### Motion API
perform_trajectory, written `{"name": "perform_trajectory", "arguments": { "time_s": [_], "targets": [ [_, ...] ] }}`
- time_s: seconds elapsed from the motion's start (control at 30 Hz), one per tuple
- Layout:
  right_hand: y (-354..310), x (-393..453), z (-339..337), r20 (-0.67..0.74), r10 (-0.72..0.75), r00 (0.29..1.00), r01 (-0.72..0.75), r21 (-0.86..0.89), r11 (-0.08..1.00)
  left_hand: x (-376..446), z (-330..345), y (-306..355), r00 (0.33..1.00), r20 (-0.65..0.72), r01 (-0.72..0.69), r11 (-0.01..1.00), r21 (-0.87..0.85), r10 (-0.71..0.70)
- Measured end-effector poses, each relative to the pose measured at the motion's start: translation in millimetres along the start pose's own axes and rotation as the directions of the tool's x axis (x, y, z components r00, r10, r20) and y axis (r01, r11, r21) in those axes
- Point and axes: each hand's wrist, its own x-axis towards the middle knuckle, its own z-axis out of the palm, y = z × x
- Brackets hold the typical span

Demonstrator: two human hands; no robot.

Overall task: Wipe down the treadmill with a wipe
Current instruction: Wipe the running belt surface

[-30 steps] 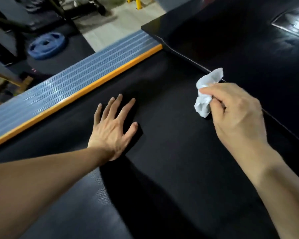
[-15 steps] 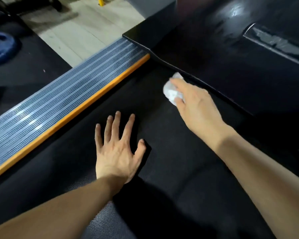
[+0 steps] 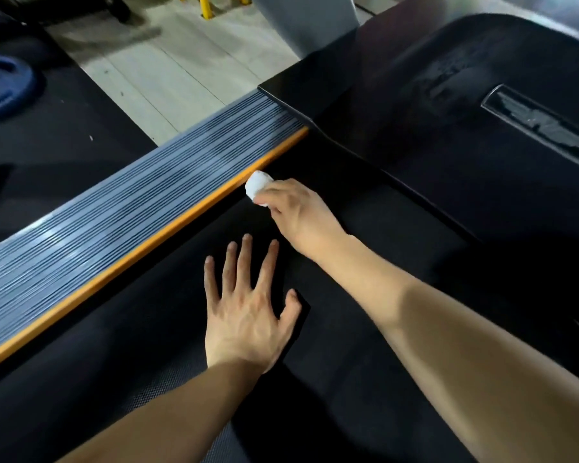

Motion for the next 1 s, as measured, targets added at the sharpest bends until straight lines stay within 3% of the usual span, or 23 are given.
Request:
{"name": "perform_trajectory", "arguments": {
  "time_s": [0.07,0.2,0.23,0.43,0.57,0.63,0.77,0.83,0.9,1.0],
  "targets": [
    [15.4,4.8,-17.7,0.031,-0.084,0.996,0.085,-0.062,0.994,-1.3,-1.3,1.0,1.000,-0.001,0.002,1.000,-0.002,-0.002],
    [62.7,16.4,-54.6,-0.023,0.253,0.967,-0.252,-0.208,0.945,-0.5,-2.5,1.2,1.000,-0.006,-0.004,1.000,-0.001,0.004],
    [65.3,13.9,-49.3,-0.072,0.266,0.961,-0.276,-0.239,0.931,-0.6,-2.4,1.3,1.000,-0.008,-0.001,1.000,0.001,0.001],
    [47.1,5.9,-26.6,-0.263,0.282,0.923,-0.323,-0.127,0.938,-1.3,-1.6,1.7,1.000,-0.019,0.001,1.000,0.010,-0.001],
    [52.4,12.8,-28.5,-0.247,0.345,0.906,-0.386,-0.142,0.911,-0.6,-1.3,2.4,1.000,-0.024,-0.001,1.000,0.010,0.001],
    [41.2,11.7,-25.9,-0.237,0.273,0.932,-0.313,-0.151,0.938,-0.1,-1.0,2.6,1.000,-0.021,0.001,1.000,0.011,-0.001],
    [1.0,-29.7,-7.2,-0.102,-0.094,0.990,0.099,0.047,0.994,0.0,-1.0,0.5,1.000,-0.018,0.007,1.000,0.016,-0.006],
    [17.0,-34.9,-20.0,-0.019,-0.153,0.988,0.152,-0.037,0.988,0.0,-1.5,1.6,1.000,-0.024,0.006,1.000,0.016,-0.006],
    [53.2,-29.0,-38.2,-0.047,0.022,0.999,-0.030,-0.169,0.985,-0.1,-1.3,1.7,1.000,-0.022,0.005,1.000,0.008,-0.005],
    [82.1,-27.5,-48.6,-0.201,0.246,0.948,-0.291,-0.236,0.927,0.2,-0.9,1.8,1.000,-0.024,0.002,1.000,0.006,-0.002]
  ]
}}
